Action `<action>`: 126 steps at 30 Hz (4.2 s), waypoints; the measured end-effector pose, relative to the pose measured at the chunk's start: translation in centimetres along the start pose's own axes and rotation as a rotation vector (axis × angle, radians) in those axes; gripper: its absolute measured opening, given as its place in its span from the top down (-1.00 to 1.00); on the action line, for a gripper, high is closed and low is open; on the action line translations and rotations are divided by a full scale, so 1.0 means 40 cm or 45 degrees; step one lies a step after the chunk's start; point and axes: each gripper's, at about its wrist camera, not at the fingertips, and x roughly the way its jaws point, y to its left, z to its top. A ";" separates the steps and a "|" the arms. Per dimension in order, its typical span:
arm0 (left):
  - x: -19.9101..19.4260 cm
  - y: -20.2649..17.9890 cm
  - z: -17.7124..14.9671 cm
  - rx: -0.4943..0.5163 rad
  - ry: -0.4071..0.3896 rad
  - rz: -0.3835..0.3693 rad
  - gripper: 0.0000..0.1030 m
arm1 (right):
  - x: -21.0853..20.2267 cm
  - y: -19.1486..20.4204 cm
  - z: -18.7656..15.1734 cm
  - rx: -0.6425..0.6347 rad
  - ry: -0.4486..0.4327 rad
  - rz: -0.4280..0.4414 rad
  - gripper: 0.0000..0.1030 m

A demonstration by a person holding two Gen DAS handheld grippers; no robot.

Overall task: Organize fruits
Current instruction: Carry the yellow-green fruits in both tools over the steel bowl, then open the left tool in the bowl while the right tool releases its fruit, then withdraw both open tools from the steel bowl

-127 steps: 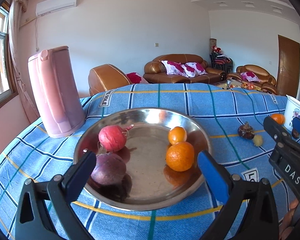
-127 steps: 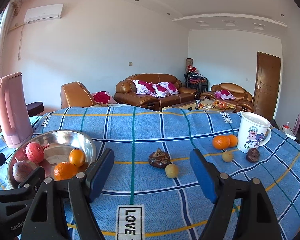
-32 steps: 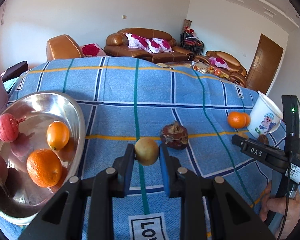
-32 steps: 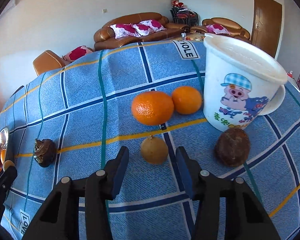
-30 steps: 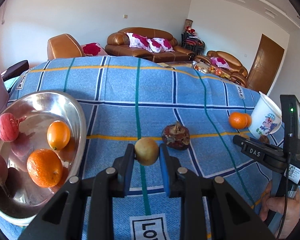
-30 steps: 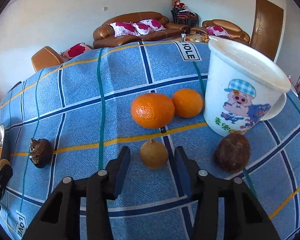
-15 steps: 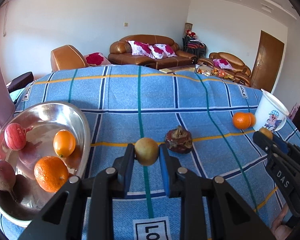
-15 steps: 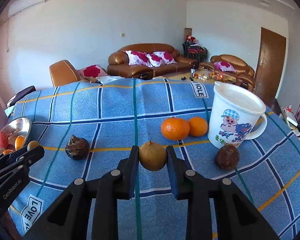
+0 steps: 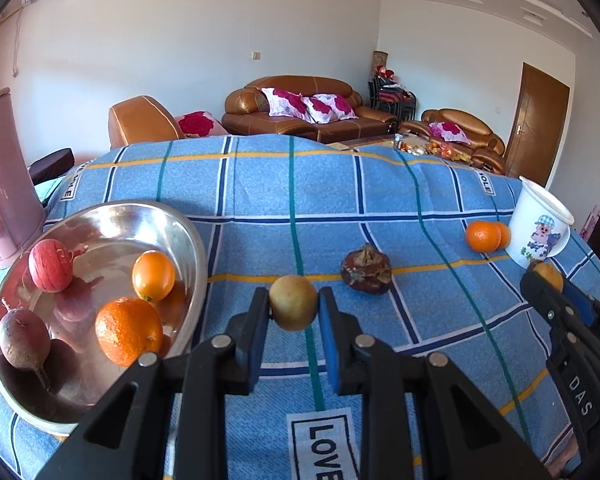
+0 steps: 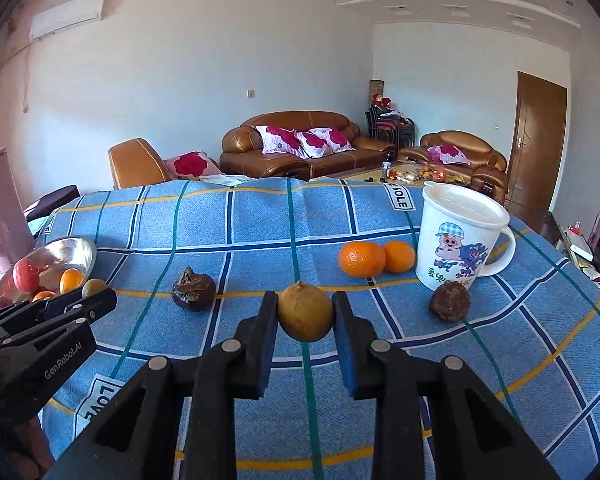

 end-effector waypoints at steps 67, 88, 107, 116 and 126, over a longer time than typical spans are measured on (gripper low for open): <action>-0.010 0.506 0.007 -0.196 0.078 0.261 0.49 | 0.110 0.623 0.048 -0.155 0.044 0.410 0.43; 0.002 0.529 0.009 -0.241 0.083 0.236 0.48 | 0.215 0.658 0.038 -0.114 0.298 0.600 0.37; -0.040 0.473 0.005 -0.124 -0.082 0.300 -0.94 | 0.070 0.524 0.045 0.073 -0.070 0.287 -0.51; -0.084 0.447 -0.008 -0.069 -0.170 0.333 -1.00 | 0.013 0.479 0.030 0.112 -0.172 0.170 -0.51; -0.099 0.449 -0.015 -0.081 -0.193 0.351 -1.00 | -0.034 0.478 0.015 0.044 -0.237 0.112 -0.52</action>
